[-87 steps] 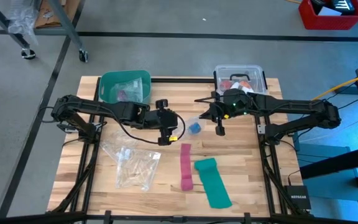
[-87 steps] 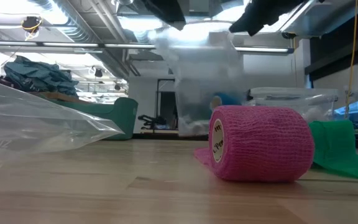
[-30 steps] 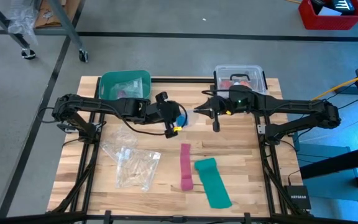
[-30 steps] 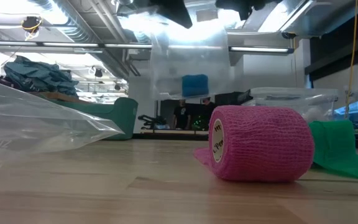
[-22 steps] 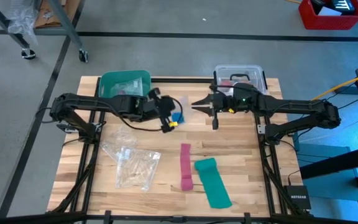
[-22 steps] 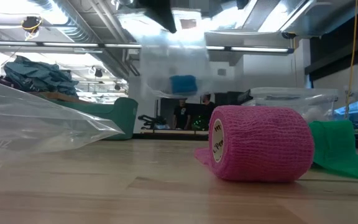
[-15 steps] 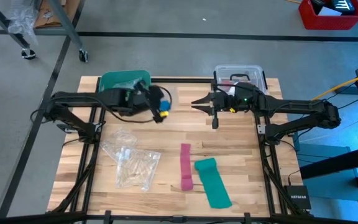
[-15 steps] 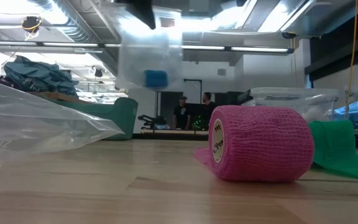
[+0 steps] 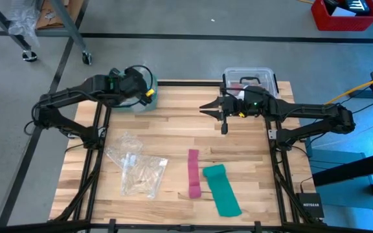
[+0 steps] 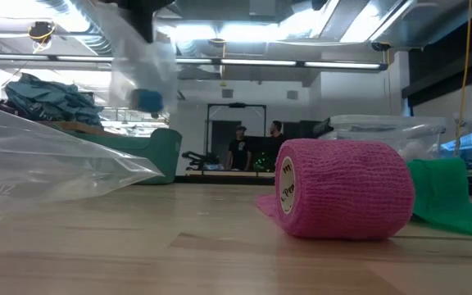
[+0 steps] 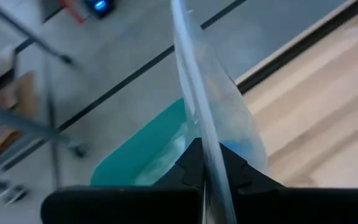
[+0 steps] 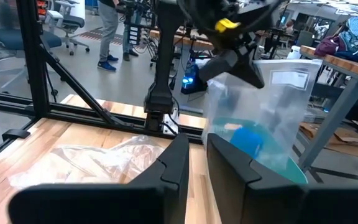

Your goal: Roll bandage

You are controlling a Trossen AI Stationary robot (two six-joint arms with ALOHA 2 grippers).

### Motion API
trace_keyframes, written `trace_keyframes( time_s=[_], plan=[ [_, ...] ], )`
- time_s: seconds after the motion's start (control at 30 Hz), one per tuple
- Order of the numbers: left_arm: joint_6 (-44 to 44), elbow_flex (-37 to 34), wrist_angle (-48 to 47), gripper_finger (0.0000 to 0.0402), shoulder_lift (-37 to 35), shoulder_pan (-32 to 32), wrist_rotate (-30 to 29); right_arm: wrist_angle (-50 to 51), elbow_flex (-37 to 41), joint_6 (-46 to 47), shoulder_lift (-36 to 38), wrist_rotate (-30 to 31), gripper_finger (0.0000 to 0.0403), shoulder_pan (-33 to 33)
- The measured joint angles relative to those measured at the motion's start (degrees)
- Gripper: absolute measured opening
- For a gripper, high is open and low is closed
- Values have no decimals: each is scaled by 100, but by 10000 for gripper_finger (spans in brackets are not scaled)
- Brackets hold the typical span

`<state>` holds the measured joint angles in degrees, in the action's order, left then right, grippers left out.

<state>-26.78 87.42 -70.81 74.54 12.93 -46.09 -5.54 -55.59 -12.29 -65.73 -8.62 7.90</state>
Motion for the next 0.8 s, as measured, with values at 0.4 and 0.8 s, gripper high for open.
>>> trace_keyframes(
  time_s=[0.4,0.8],
  plan=[
    [-251,-2,-1542,0,-229,1168,-174,536,0,2,0,-468,62,0],
    [534,-1253,-184,0,-1757,2290,-53,430,0,2,105,-421,62,0]
  ],
)
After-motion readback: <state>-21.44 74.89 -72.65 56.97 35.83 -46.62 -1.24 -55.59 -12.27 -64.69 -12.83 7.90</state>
